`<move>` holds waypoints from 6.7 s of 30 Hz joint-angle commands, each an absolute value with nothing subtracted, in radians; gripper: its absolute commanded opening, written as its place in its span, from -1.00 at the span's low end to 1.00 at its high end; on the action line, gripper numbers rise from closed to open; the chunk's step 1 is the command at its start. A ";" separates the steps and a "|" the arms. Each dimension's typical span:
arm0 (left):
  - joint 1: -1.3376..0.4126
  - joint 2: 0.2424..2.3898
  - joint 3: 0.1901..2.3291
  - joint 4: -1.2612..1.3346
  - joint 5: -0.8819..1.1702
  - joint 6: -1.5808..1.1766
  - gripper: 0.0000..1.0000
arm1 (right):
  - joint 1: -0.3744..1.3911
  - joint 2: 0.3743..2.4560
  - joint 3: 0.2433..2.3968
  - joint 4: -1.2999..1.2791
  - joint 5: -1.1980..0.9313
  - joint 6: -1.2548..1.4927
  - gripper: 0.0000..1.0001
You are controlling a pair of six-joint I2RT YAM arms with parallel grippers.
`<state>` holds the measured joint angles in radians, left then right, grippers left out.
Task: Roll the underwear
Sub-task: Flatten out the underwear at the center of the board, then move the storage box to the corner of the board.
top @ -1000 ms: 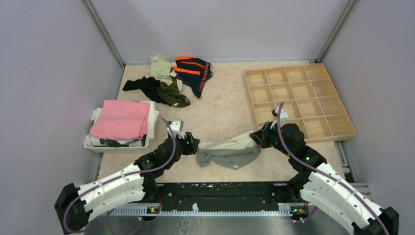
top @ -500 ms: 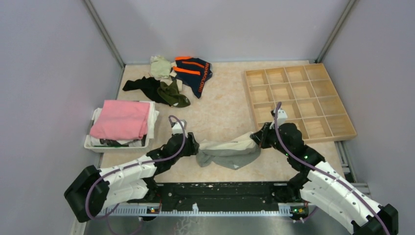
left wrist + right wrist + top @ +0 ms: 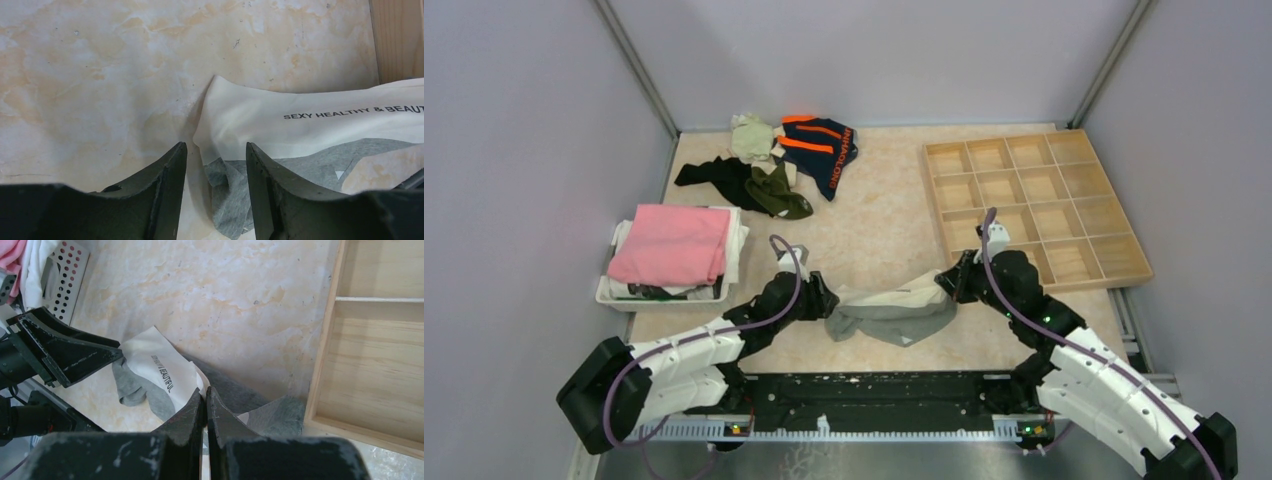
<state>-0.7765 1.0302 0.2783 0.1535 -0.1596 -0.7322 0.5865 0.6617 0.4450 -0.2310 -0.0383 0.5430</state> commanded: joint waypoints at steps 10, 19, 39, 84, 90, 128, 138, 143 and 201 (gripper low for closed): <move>-0.754 1.096 0.255 0.304 -0.081 -0.733 -0.65 | 0.582 0.648 0.449 -0.211 -0.020 0.534 -1.00; -0.690 0.958 0.328 0.254 -0.060 -0.615 -1.00 | 0.581 0.598 0.544 -0.248 -0.050 0.458 -1.00; -0.689 0.277 0.628 -0.311 0.044 -0.469 -1.00 | 0.583 0.528 0.914 -0.555 -0.406 0.465 -1.00; -0.623 1.064 0.364 0.248 -0.087 -0.500 0.81 | 0.576 1.202 0.664 -0.187 -0.122 0.453 -0.11; -0.620 1.180 0.354 0.342 -0.028 -0.526 0.68 | 0.578 1.381 0.695 -0.058 -0.225 0.436 -0.44; -0.453 1.171 0.545 0.122 -0.028 -0.514 0.90 | 0.466 1.495 0.793 -0.138 0.139 0.328 -0.04; -0.454 1.042 0.511 0.056 -0.032 -0.520 0.93 | 0.448 1.388 0.889 -0.251 0.024 0.297 -0.02; -0.454 1.002 0.527 0.005 -0.066 -0.553 0.94 | 0.447 1.235 0.860 -0.484 -0.115 0.361 0.02; -0.446 0.839 0.497 -0.127 -0.144 -0.583 0.98 | 0.414 1.112 0.752 -0.334 0.110 0.378 0.38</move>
<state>-0.4519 0.8688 0.5018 -0.1436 -0.1299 -0.5774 0.4263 1.2266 0.7406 -0.3916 0.1673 0.4541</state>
